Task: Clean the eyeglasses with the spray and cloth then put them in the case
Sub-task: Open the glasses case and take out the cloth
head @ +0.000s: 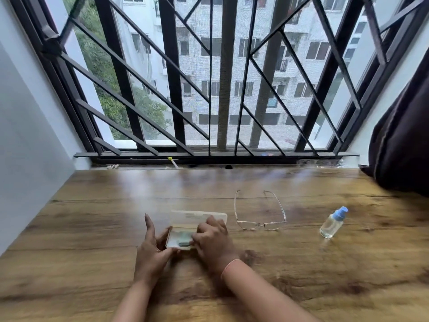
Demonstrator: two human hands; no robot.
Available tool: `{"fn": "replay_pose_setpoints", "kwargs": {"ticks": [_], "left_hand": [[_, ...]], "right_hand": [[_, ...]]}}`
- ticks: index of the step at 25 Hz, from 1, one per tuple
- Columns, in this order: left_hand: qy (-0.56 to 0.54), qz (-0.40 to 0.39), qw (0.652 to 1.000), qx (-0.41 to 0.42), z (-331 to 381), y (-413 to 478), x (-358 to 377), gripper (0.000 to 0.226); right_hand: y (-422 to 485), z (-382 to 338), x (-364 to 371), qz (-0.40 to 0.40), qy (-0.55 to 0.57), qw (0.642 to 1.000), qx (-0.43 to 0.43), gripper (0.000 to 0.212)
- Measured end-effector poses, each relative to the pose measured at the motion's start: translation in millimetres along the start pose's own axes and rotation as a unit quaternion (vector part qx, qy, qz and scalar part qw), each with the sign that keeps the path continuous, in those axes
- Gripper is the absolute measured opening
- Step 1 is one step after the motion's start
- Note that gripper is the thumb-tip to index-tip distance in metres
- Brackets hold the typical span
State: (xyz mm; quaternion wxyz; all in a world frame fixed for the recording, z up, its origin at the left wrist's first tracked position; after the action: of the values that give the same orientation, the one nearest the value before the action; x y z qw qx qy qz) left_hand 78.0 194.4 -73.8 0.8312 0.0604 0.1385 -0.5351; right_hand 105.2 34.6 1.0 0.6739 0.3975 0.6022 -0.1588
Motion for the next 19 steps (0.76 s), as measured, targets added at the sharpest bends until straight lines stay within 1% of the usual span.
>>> {"fn": "replay_pose_setpoints", "kwargs": {"ticks": [2, 4, 7, 10, 11, 13, 16, 19], "left_hand": [[-0.014, -0.001, 1.0, -0.008, -4.3, 1.3, 0.1, 0.127], [-0.019, 0.001, 1.0, -0.012, -7.3, 2.4, 0.1, 0.129], [-0.018, 0.0, 1.0, -0.011, -9.0, 4.1, 1.3, 0.134], [-0.013, 0.013, 1.0, -0.013, -8.6, 3.4, 1.8, 0.14], [-0.002, 0.026, 1.0, -0.013, -6.9, 2.5, 1.1, 0.141], [0.035, 0.066, 0.997, -0.012, -1.9, -0.3, -1.0, 0.142], [0.065, 0.154, 0.986, -0.024, 8.0, -7.2, -8.5, 0.141], [0.108, 0.248, 0.961, -0.061, 16.4, -17.4, -19.6, 0.135]], "right_hand": [[4.9, -0.1, 3.5, -0.031, -0.003, 0.999, 0.014, 0.014], [9.0, -0.7, 6.0, -0.054, 0.004, 0.998, 0.008, 0.011], [15.4, -1.2, 4.1, -0.063, 0.019, 0.998, 0.009, 0.015], [14.5, 2.6, 2.3, -0.057, 0.025, 0.998, 0.014, 0.007], [11.5, 4.9, -2.2, -0.042, 0.031, 0.998, 0.027, 0.005], [2.9, 13.6, -13.5, 0.022, 0.059, 0.996, 0.066, 0.009], [-16.4, 24.4, -26.2, 0.106, 0.113, 0.983, 0.098, 0.005], [-47.3, 36.4, -23.1, 0.138, 0.148, 0.969, 0.143, 0.014]]}}
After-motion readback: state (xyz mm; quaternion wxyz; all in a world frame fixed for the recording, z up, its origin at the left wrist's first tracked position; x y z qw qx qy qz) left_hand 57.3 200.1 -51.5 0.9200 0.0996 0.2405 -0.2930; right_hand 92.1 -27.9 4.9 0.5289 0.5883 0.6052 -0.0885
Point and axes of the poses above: each hand's wrist, its own y-axis towards the middle knuckle, its own x-axis out of the palm, z = x × y, the point moved 6 cm from there along y, towards the middle knuckle, and after that the axes turned 4 degrees about -x, right-handed, at the moved point
